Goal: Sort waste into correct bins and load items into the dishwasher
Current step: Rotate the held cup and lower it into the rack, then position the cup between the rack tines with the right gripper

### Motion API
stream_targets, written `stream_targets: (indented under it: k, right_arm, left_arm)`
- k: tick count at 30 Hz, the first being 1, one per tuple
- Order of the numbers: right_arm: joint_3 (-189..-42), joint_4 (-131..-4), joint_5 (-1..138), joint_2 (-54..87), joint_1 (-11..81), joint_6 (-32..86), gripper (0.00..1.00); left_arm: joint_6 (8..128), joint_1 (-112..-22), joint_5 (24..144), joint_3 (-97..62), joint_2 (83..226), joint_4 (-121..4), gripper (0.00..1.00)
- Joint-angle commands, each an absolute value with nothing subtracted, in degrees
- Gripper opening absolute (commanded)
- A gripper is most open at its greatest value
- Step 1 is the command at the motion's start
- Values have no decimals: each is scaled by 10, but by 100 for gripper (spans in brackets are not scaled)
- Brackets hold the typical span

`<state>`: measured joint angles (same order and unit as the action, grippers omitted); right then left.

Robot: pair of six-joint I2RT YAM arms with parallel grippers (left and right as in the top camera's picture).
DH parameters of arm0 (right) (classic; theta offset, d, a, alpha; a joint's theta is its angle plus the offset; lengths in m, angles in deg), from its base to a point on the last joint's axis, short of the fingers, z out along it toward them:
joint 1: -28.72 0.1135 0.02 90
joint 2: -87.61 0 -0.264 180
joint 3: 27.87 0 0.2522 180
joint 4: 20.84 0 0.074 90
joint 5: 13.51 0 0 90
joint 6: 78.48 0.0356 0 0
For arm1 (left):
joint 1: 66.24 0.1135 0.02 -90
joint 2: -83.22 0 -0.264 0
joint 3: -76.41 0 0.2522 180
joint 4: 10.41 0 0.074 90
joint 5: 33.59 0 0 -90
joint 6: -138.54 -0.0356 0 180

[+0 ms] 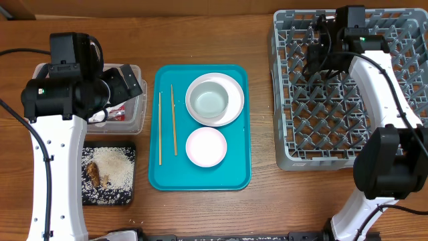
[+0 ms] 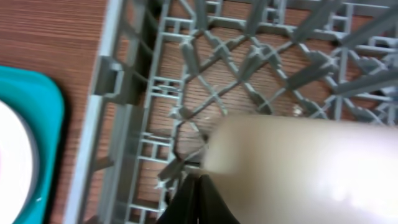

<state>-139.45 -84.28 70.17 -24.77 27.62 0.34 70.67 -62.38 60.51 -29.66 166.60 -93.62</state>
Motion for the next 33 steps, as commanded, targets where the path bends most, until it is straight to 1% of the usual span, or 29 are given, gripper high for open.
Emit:
stream_targets:
  k: [1,4,10,16,29,33]
  right_arm:
    - [-1403,-844,726,-243,271,13,4]
    - [-1404,-843,726,-243,267,19,4]
    - [-1404,-834,723,-228,244,71,4]
    - [-1404,-832,723,-224,227,71,4]
    - [-1423,-785,709,-198,225,71,4]
    - [-1425,-785,747,-197,223,72,4]
  left_arm:
    - [710,-623,605,-305,1665,-936,100]
    - [710,-623,605,-305,1665,-936,100]
    - [710,-623,605,-305,1665,-936,100]
    - [710,-623,605,-305,1665,-936,100]
    - [710,-623,605,-305,1665,-936,100]
    - [710,-623,605,-305,1665,-936,100]
